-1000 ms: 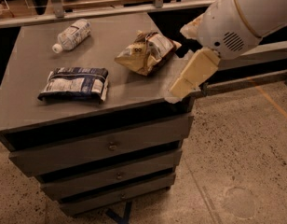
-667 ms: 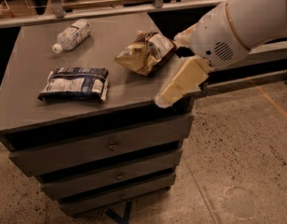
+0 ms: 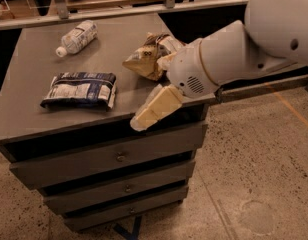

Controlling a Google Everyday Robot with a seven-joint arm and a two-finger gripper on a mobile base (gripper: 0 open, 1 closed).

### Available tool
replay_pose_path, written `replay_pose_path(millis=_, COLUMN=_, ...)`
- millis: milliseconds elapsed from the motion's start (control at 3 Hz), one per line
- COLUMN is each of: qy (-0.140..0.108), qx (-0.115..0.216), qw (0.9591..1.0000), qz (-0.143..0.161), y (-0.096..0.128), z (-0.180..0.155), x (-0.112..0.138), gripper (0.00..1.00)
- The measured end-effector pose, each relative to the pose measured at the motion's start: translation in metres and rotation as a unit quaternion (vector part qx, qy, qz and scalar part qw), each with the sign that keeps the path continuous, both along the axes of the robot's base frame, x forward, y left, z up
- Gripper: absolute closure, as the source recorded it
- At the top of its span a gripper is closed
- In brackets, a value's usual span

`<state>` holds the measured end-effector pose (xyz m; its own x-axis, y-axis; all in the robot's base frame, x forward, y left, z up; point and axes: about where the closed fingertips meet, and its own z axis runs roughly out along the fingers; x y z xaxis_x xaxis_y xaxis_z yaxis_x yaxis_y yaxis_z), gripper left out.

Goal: Pick blue chip bag

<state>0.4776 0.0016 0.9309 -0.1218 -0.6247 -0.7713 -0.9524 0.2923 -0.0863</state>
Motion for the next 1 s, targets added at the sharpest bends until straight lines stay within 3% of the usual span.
replay_pose_path(millis=667, qy=-0.038, qx=0.018, qw=0.9970, qz=-0.065, y=0.043, z=-0.025, x=0.025, gripper=0.00)
replay_pose_path(millis=1000, qy=-0.043, qx=0.041, qw=0.9956, qz=-0.073, y=0.068, z=-0.031, x=0.039, gripper=0.00)
